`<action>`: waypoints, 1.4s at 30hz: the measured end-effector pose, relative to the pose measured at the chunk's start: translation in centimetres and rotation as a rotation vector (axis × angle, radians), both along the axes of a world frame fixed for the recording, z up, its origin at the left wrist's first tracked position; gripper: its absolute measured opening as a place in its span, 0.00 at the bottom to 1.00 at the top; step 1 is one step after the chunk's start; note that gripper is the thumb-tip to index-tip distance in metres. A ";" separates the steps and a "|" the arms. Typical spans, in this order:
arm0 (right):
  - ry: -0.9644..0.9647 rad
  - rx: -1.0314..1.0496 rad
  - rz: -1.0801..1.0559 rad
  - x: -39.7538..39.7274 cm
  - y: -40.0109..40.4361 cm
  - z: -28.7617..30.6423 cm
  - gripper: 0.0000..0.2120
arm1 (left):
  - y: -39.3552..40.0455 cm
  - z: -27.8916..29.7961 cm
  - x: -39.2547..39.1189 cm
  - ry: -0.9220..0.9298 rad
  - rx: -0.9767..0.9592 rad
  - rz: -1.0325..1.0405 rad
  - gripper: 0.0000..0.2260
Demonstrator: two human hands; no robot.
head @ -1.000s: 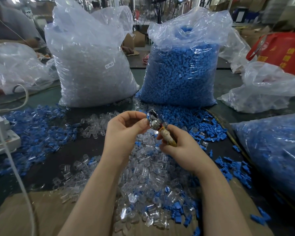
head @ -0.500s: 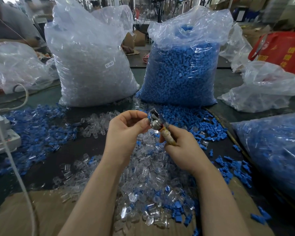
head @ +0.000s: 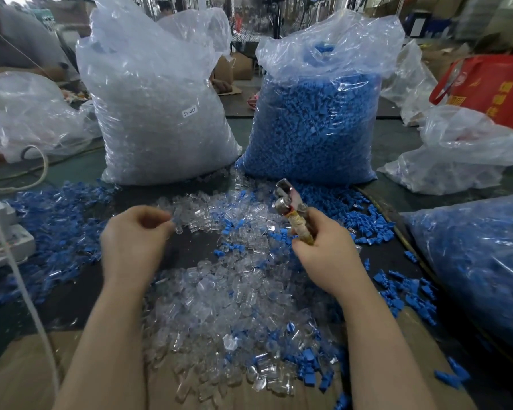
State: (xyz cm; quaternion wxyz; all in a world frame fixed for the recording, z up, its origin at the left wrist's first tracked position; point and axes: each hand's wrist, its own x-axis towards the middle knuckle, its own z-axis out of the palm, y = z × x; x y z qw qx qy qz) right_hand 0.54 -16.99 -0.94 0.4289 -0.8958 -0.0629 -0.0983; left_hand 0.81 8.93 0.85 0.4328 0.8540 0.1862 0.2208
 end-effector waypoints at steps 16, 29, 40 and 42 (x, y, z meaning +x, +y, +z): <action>0.009 -0.099 -0.204 0.4 -0.9 -0.2 0.03 | 2.7 -1.8 0.1 0.299 0.357 0.186 0.04; 0.124 -0.350 -0.270 0.6 -1.1 -0.6 0.08 | 1.8 -0.9 0.4 0.538 0.445 0.007 0.17; 0.221 -0.527 -0.281 0.3 -0.2 -0.5 0.07 | -5.5 -1.0 0.5 0.497 0.358 -0.453 0.17; 0.212 -0.526 -0.289 0.3 0.0 -0.5 0.09 | -6.0 -1.1 0.5 0.459 0.362 -0.438 0.13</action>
